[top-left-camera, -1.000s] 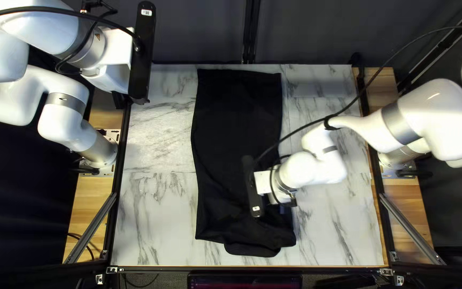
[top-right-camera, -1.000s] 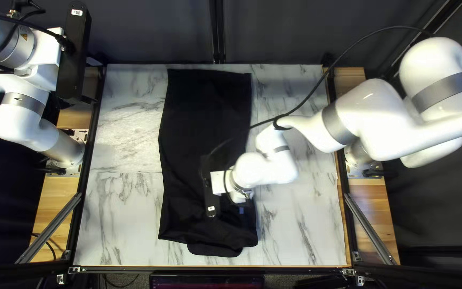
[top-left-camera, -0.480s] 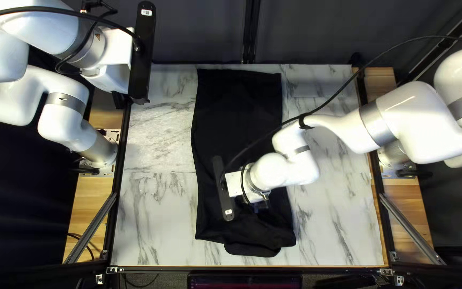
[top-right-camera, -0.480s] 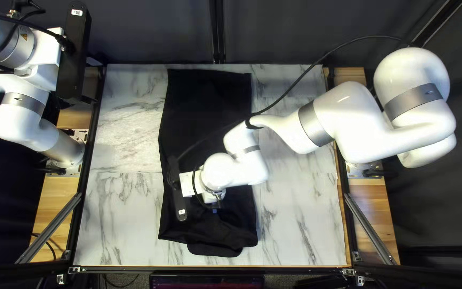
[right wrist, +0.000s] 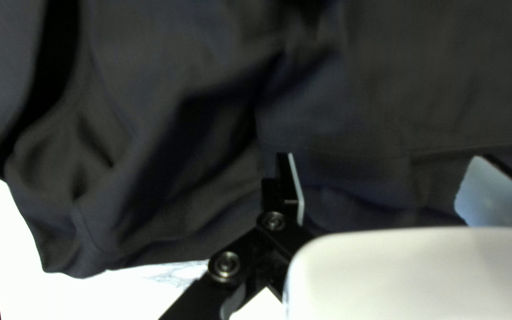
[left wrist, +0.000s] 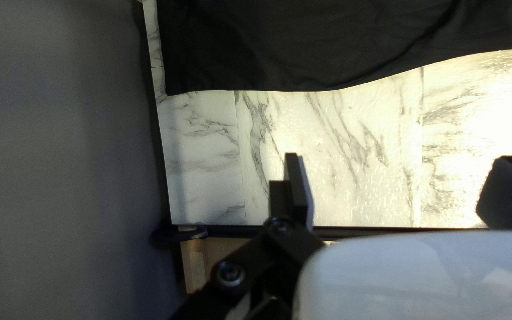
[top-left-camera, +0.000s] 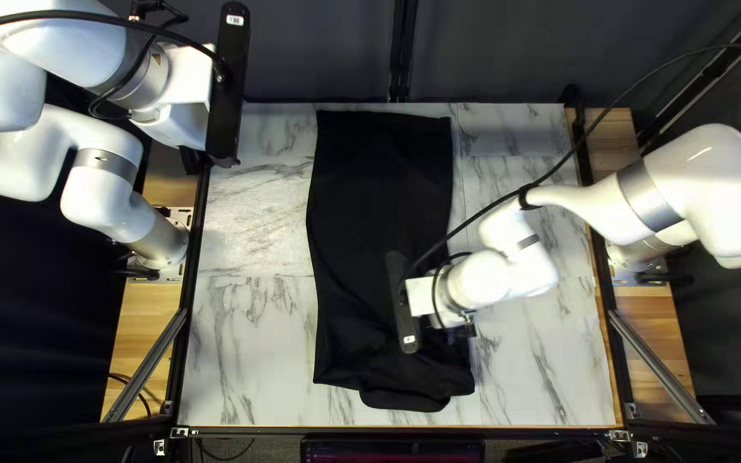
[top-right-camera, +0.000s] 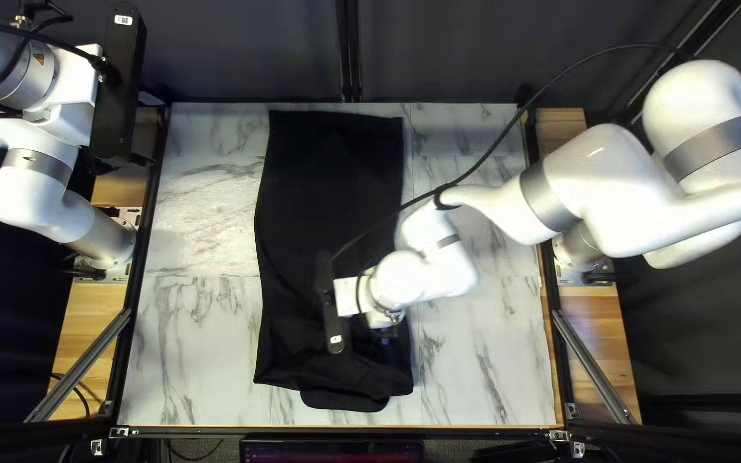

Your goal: Fold t-shirt

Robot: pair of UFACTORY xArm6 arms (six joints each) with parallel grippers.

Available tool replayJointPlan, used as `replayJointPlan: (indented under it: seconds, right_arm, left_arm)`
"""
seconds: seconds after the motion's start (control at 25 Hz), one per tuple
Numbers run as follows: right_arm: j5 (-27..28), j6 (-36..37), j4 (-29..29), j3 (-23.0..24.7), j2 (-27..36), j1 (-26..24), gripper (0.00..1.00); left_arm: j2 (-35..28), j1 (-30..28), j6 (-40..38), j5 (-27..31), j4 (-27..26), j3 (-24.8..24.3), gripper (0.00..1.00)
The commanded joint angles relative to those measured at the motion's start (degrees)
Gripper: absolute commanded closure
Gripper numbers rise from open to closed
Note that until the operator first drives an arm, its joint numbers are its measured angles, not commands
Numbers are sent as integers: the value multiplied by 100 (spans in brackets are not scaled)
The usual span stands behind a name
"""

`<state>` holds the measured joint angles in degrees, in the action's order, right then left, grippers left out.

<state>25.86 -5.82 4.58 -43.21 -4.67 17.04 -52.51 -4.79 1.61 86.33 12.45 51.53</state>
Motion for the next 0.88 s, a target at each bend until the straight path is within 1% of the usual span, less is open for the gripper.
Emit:
replayJointPlan:
  seconds: [0.04, 0.08, 0.12, 0.16, 0.2, 0.52, 0.56, 0.64, 0.68, 0.72, 0.76, 0.8, 0.84, 0.88]
  right_arm:
    - [13, 828, 1603, 341, 653, -66, 0]
    - [-5, 916, 2038, 441, 804, 21, 0]
    - [-23, 958, 2299, 489, 879, 77, 0]
    - [-59, 851, 2620, 587, 1065, 219, 0]
    - [-99, 786, 2732, 651, 1162, 277, 0]
    - [-99, 786, 2732, 651, 1162, 277, 0]
    - [-107, 973, 2877, 658, 1126, 269, 0]
    - [-117, 1537, 3485, 450, 760, 331, 0]
    - [-153, 1690, 3708, 381, 633, 385, 0]
    - [-230, 1833, 3921, 347, 536, 450, 0]
    - [-343, 2096, 4292, 310, 406, 540, 0]
    - [-405, 2254, 4500, 303, 354, 582, 0]
    - [-493, 2550, 4861, 304, 290, 631, 0]
    - [-532, 2765, 5102, 304, 248, 644, 0]
  left_arm:
    - [0, 0, 0, 0, 0, 0, 0]
    - [0, 0, 0, 0, 0, 0, 0]
    - [0, 0, 0, 0, 0, 0, 0]
    - [0, 0, 0, 0, 0, 0, 0]
    - [0, 0, 0, 0, 0, 0, 0]
    - [0, 0, 0, 0, 0, 0, 0]
    - [0, 0, 0, 0, 0, 0, 0]
    - [0, 0, 0, 0, 0, 0, 0]
    - [0, 0, 0, 0, 0, 0, 0]
    - [0, 0, 0, 0, 0, 0, 0]
    - [0, 0, 0, 0, 0, 0, 0]
    - [0, 0, 0, 0, 0, 0, 0]
    - [0, 0, 0, 0, 0, 0, 0]
    - [0, 0, 0, 0, 0, 0, 0]
